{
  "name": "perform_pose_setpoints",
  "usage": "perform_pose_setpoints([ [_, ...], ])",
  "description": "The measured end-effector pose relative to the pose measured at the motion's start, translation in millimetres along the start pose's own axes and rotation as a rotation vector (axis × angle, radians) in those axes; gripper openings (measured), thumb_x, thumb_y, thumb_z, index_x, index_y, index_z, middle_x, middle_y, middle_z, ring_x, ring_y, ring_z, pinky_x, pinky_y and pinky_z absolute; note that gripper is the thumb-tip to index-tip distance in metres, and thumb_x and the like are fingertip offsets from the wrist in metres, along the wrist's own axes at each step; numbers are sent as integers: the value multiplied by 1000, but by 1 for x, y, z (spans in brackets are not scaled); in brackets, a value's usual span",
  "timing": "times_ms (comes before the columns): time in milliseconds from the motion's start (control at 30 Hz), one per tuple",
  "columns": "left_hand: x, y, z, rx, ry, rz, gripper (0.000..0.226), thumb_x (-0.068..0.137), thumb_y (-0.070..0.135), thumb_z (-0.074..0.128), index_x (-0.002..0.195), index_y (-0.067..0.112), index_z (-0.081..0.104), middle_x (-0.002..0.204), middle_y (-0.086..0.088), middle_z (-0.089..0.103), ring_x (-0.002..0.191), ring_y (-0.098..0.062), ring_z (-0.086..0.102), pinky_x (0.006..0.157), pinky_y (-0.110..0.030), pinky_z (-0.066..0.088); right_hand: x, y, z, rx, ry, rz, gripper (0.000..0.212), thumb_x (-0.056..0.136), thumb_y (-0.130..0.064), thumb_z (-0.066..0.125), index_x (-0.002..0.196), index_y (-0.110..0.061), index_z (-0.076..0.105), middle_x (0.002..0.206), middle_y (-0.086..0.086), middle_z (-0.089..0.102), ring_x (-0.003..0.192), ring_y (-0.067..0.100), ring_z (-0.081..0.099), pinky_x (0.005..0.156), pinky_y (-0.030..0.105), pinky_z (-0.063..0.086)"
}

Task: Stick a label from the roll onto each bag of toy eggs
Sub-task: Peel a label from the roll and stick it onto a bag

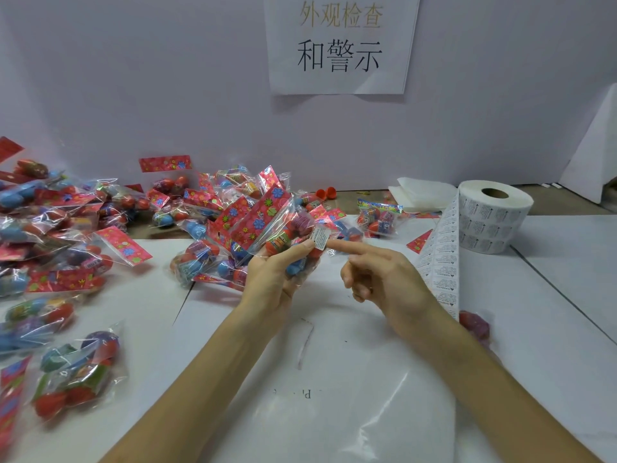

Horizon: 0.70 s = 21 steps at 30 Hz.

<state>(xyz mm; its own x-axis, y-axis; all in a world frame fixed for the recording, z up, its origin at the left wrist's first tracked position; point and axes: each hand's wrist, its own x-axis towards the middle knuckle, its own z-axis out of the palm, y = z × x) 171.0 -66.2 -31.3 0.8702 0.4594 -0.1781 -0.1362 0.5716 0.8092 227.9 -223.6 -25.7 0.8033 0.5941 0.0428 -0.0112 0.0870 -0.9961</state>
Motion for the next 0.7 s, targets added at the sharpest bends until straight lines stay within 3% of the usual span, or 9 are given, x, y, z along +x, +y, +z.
perform_pose_setpoints([
  [100, 3, -4, -1, 37, 35, 41, 41, 84, 0, 77, 123, -1, 67, 107, -12, 79, 88, -21, 78, 67, -25, 61, -1, 9, 4, -496, 107, -196, 50, 97, -4, 51, 142, -24, 58, 63, -3, 63, 55, 12, 42, 57, 18, 41],
  [167, 4, -4, -3, 65, 38, 60, 43, 82, 0, 78, 123, 2, 66, 108, -11, 78, 92, -23, 78, 71, -27, 63, -2, 13, 6, -607, 104, -222, 60, 95, -9, 55, 151, -28, 45, 67, -7, 65, 55, 4, 47, 61, 12, 41],
  [300, 3, -2, -5, 123, -48, 76, 44, 75, 5, 81, 116, 2, 69, 104, -11, 79, 95, -26, 77, 77, -29, 63, -1, 11, 0, -535, 238, -238, 50, 94, -30, 69, 139, -36, 50, 80, -9, 63, 58, 2, 52, 66, 20, 45],
  [433, -3, -5, -2, 233, -200, 75, 51, 69, 12, 82, 117, 2, 69, 108, -13, 78, 99, -28, 76, 79, -29, 62, -3, 6, -1, -505, 280, -247, 42, 86, -42, 75, 123, -35, 58, 107, -16, 62, 72, 11, 62, 65, 15, 50],
  [567, -4, -7, 0, 295, -260, 50, 34, 80, 3, 79, 112, 8, 71, 107, -12, 78, 99, -29, 76, 81, -31, 62, -4, 2, -1, -438, 305, -256, 18, 87, -34, 77, 100, -29, 66, 89, -15, 70, 69, 18, 70, 66, 30, 58],
  [700, -4, -5, 2, 289, -257, 15, 44, 73, 9, 81, 116, 7, 69, 107, -13, 78, 96, -28, 77, 77, -30, 63, -2, 0, -3, -337, 276, -267, 7, 90, -23, 76, 91, -20, 70, 80, -7, 72, 62, 18, 72, 61, 30, 59],
])
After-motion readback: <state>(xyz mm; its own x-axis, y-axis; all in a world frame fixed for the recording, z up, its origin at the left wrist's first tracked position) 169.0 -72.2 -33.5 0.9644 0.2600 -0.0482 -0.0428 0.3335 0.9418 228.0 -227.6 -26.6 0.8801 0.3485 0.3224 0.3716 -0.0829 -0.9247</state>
